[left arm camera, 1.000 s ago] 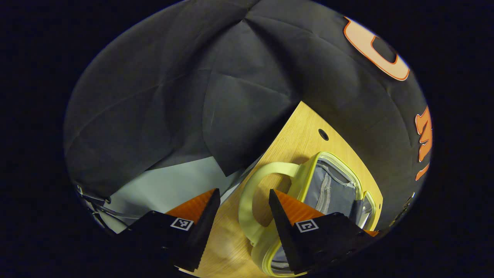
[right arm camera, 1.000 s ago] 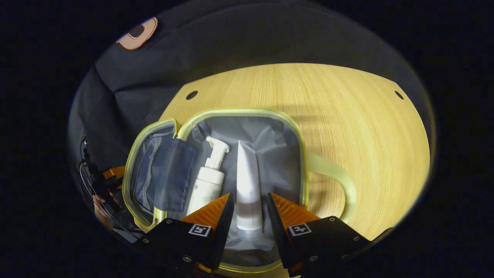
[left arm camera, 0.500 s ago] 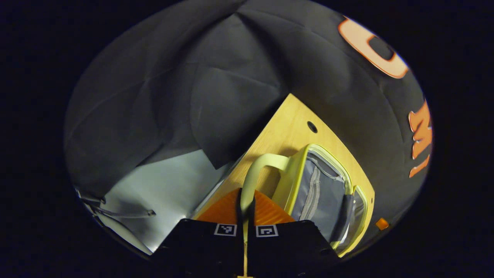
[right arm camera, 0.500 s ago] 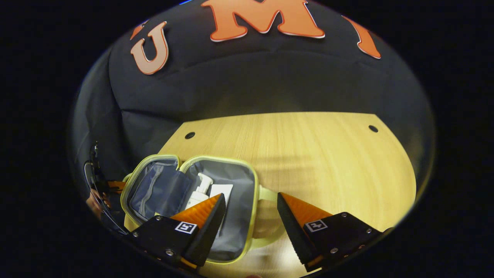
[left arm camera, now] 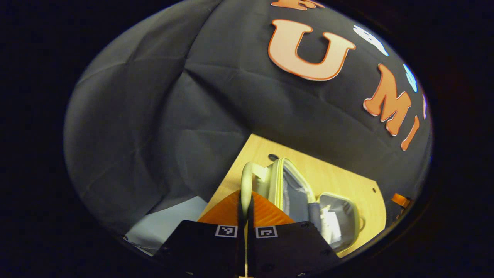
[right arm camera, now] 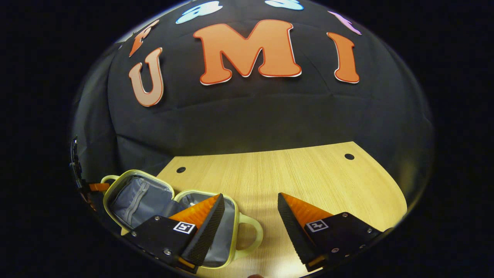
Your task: First open the suitcase, pack the skin care products into it, and then close the suitcase.
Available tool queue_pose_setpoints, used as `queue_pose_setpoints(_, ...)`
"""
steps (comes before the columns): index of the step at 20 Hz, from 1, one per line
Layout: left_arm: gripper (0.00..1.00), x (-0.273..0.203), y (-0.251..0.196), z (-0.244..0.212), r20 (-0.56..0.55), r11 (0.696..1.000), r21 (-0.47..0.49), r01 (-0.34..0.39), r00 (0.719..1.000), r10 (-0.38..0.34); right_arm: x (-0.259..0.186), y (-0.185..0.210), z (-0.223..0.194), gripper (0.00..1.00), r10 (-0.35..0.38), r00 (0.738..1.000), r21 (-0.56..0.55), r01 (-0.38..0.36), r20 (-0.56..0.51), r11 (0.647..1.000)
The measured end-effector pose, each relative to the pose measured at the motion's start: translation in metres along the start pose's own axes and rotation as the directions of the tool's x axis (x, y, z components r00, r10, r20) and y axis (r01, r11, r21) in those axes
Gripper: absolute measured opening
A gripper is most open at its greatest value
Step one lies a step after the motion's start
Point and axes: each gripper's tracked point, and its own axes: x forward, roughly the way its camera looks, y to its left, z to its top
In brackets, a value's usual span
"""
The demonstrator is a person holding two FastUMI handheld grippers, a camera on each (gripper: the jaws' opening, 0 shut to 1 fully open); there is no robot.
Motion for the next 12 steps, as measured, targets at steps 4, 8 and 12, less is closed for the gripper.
queue_pose_setpoints(4,0.03,-0.026,-0.030,0.012,0.055,0.999,0.004,0.040,0.998,-0.041,-0.012,-0.020,0.025,0.89,0.020,0.998,0.044,-0.023,0.067,0.999)
queue_pose_setpoints(8,0.03,-0.048,-0.078,0.034,0.110,0.994,-0.022,0.107,0.988,-0.104,-0.024,-0.041,0.035,0.89,0.047,0.995,0.063,-0.052,0.091,0.997)
queue_pose_setpoints(12,0.03,-0.065,-0.146,0.043,0.135,0.980,0.002,0.201,0.970,-0.200,-0.032,-0.054,0.037,0.90,0.068,0.993,0.032,-0.071,0.097,0.997)
